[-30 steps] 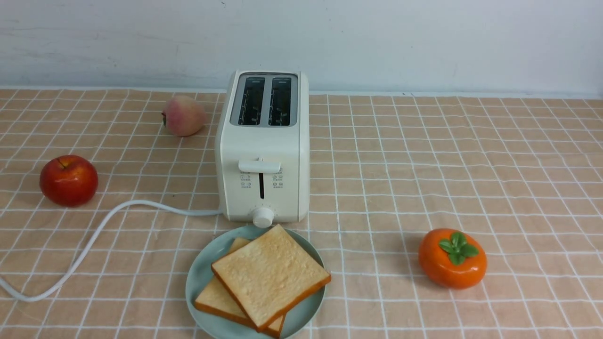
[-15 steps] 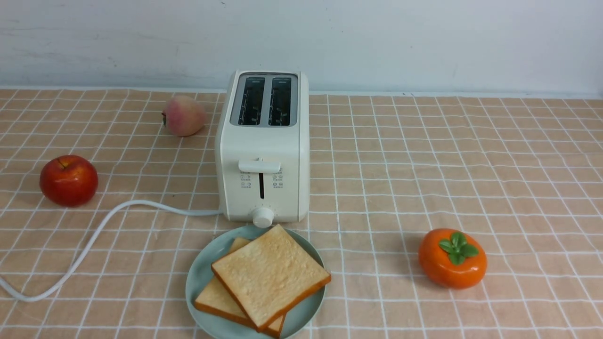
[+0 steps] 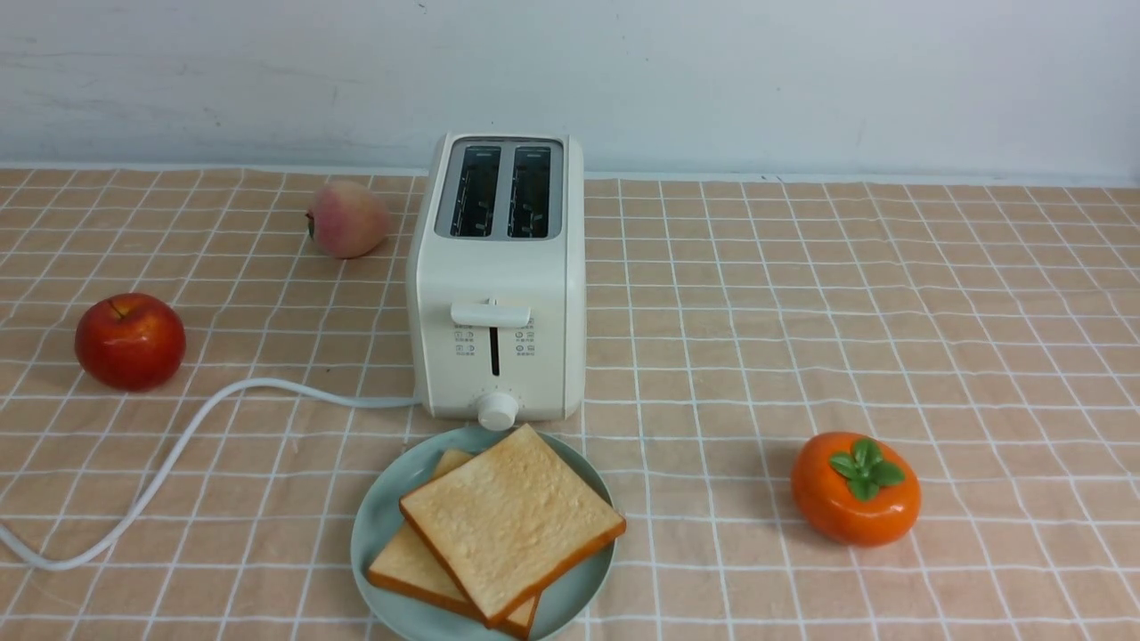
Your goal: Take toasted bread from bread machine on light coffee tablecloth place on plate.
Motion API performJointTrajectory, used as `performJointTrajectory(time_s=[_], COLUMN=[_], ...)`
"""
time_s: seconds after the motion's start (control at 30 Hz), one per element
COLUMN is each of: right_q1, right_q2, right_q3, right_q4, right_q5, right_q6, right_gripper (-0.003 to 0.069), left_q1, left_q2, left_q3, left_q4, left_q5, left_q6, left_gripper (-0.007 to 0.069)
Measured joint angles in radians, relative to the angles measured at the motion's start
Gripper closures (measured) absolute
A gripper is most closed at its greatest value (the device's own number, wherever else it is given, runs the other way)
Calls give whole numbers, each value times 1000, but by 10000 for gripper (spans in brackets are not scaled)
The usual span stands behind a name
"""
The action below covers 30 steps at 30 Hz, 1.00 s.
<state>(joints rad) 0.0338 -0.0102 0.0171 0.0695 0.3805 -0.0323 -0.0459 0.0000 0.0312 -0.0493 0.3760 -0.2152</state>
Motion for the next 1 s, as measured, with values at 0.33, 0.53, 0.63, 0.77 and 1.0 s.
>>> performJointTrajectory(time_s=[0.33, 0.53, 0.63, 0.77, 1.0], right_q1=[0, 0, 0, 0, 0], right_q2=[0, 0, 0, 0, 0], right_q3=[0, 0, 0, 0, 0], right_q4=[0, 0, 0, 0, 0], right_q5=[0, 0, 0, 0, 0], right_q6=[1, 1, 1, 1, 1], right_gripper=[479, 474, 469, 462, 452], left_q1=[0, 0, 0, 0, 0], left_q2=[0, 0, 0, 0, 0], left_q3=[0, 0, 0, 0, 0], left_q4=[0, 0, 0, 0, 0], left_q5=[0, 0, 0, 0, 0], left_q6=[0, 0, 0, 0, 0], left_gripper=[507, 500, 498, 497, 495])
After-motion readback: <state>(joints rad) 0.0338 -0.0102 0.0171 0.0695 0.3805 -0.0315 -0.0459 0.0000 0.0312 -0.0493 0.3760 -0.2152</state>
